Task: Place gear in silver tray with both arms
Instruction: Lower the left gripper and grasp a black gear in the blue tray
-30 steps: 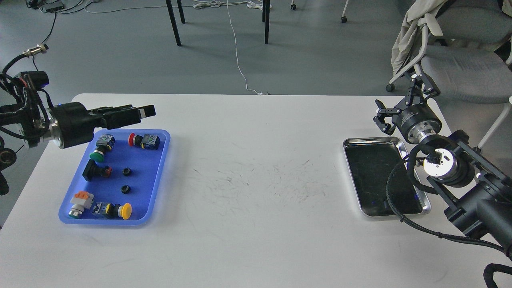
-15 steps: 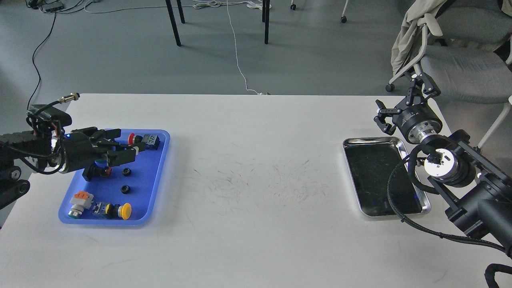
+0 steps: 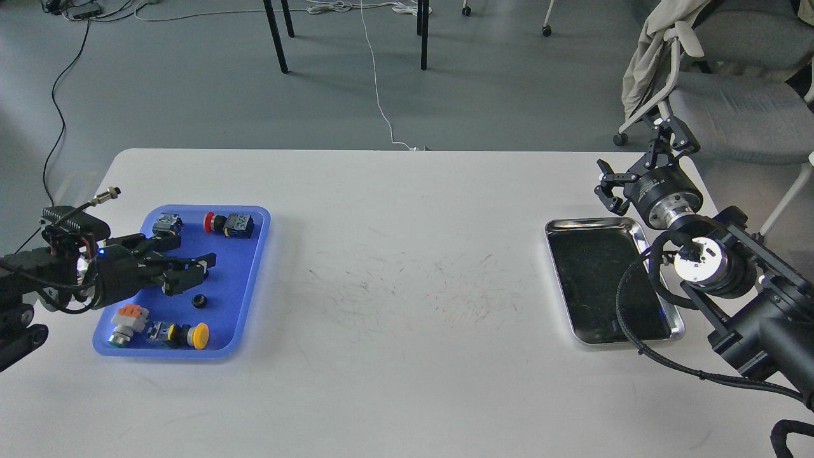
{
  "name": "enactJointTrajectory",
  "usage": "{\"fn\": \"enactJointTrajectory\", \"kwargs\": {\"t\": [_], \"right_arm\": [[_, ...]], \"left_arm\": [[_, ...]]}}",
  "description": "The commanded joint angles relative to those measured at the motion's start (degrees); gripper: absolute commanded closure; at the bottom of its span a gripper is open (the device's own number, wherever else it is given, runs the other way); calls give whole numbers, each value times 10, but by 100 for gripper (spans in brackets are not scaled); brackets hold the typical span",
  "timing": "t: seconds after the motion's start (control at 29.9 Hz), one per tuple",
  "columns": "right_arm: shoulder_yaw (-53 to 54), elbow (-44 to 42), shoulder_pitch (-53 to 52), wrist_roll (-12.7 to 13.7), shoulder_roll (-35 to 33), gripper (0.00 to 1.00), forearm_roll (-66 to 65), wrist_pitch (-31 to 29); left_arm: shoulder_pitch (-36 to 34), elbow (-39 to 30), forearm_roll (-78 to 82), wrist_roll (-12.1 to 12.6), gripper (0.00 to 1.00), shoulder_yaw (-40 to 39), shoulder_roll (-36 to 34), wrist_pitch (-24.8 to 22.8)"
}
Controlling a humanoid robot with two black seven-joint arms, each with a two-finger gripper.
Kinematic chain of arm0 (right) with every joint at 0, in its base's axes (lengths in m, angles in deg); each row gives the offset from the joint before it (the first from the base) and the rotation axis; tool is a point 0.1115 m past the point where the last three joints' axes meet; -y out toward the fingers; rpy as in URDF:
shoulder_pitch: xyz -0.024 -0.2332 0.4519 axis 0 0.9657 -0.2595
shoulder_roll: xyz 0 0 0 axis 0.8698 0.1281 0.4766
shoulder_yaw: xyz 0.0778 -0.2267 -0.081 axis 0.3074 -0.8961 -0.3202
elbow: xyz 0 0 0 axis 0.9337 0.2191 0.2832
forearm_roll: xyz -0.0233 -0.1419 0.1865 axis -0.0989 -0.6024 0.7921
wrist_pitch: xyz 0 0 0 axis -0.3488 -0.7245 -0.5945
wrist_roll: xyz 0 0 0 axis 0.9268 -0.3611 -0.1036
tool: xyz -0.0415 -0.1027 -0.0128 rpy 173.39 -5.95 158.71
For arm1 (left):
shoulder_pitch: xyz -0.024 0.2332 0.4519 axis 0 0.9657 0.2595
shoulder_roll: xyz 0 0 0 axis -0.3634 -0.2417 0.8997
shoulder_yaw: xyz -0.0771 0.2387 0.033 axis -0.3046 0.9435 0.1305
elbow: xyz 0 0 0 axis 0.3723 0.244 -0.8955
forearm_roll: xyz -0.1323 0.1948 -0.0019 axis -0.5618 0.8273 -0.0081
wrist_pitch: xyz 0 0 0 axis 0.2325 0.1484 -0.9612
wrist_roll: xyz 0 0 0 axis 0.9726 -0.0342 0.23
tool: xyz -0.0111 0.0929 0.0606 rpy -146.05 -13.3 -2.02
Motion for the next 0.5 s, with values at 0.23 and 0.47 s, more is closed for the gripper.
{"fn": "enactJointTrajectory", "kwargs": {"t": [0.23,0.47], "right_arm": [[-2,0,-1,0,-4,2,0,2],[-3,0,0,0,-4,2,0,2]], "left_arm": [[8,47,0,0,25,0,51,5],[9,51,5,0,29,2,53,5]]}}
